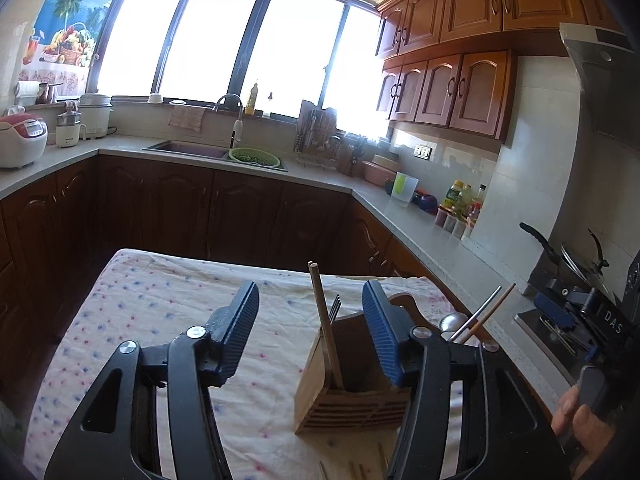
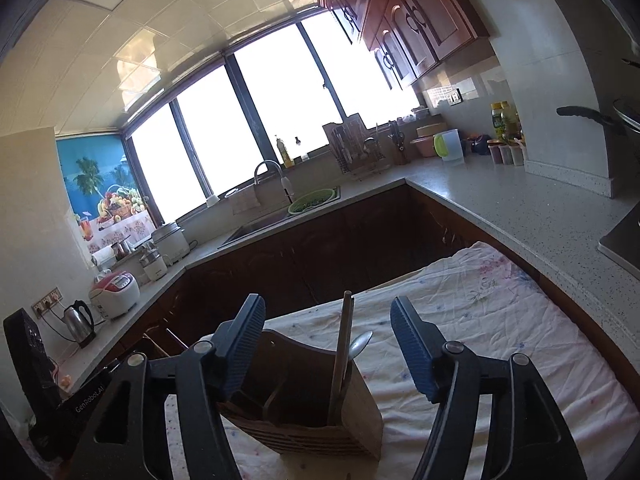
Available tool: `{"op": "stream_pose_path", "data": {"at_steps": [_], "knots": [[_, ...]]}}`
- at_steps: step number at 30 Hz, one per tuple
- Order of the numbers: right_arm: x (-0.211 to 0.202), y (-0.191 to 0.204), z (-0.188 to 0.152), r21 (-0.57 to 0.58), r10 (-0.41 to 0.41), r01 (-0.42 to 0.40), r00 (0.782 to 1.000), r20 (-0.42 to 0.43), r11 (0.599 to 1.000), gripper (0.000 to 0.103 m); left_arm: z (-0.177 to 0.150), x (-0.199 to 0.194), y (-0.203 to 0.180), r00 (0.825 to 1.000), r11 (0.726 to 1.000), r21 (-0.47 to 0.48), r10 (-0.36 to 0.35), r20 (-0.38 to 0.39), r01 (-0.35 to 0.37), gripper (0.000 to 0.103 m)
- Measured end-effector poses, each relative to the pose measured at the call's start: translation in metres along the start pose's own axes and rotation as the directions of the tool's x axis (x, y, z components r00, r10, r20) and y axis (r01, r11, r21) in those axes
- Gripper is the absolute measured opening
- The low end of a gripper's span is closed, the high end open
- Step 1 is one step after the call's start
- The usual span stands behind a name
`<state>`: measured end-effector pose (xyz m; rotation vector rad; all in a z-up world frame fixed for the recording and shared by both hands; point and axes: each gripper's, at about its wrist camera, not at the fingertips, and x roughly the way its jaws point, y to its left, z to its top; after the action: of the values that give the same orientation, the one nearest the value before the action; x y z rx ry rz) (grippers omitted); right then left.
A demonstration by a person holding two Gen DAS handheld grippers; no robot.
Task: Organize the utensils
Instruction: 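Lower the chopsticks into the holder and open both tools, then move both open tools back to the chopsticks on the cloth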
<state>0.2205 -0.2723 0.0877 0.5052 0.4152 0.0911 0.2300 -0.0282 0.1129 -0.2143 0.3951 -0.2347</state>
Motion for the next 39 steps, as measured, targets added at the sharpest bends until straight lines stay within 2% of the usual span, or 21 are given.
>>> {"op": "stream_pose_path", "data": {"at_steps": [1, 3, 6, 10, 15, 19, 23, 31, 39], "knots": [[-0.006, 0.0, 0.001, 0.003, 0.005, -0.005, 1.0, 0.01, 1.0, 0.079, -0.001, -0.005, 0.001, 1.0, 1.0, -0.003, 0.01, 0.002, -0.01, 0.069], [-0.018, -0.001, 0.001, 0.007, 0.016, -0.016, 0.999, 0.036, 1.0, 0.094, -0.007, -0.016, 0.004, 1.0, 1.0, -0.008, 0.026, 0.001, -0.026, 0.075], [-0.038, -0.002, -0.003, -0.001, 0.01, -0.01, 0.998, 0.065, 1.0, 0.098, -0.02, -0.03, 0.01, 0.999, 0.999, -0.03, 0.037, -0.02, -0.037, 0.079], [-0.059, -0.006, -0.019, 0.003, -0.003, 0.003, 0.998, 0.06, 1.0, 0.099, -0.041, -0.044, 0.017, 0.997, 0.997, -0.044, 0.053, -0.064, -0.056, 0.081], [-0.079, -0.011, -0.044, -0.006, -0.023, 0.024, 0.999, 0.026, 1.0, 0.099, -0.067, -0.064, 0.025, 0.992, 0.994, -0.085, 0.059, -0.109, -0.068, 0.082], [-0.089, -0.013, -0.068, -0.028, -0.04, 0.04, 0.999, -0.017, 0.999, 0.099, -0.087, -0.074, 0.027, 0.986, 0.993, -0.082, 0.076, -0.146, -0.089, 0.082], [-0.089, -0.015, -0.088, -0.046, -0.053, 0.049, 0.995, -0.086, 0.998, 0.099, -0.107, -0.079, 0.026, 0.981, 0.993, -0.069, 0.085, -0.174, -0.098, 0.082], [-0.093, -0.015, -0.122, -0.073, -0.067, 0.056, 0.984, -0.164, 0.996, 0.099, -0.133, -0.081, 0.024, 0.969, 0.993, -0.056, 0.088, -0.232, -0.103, 0.082], [-0.078, -0.009, -0.148, -0.118, -0.078, 0.048, 0.962, -0.263, 0.992, 0.098, -0.149, -0.074, 0.024, 0.954, 0.993, -0.045, 0.095, -0.283, -0.113, 0.082]]}}
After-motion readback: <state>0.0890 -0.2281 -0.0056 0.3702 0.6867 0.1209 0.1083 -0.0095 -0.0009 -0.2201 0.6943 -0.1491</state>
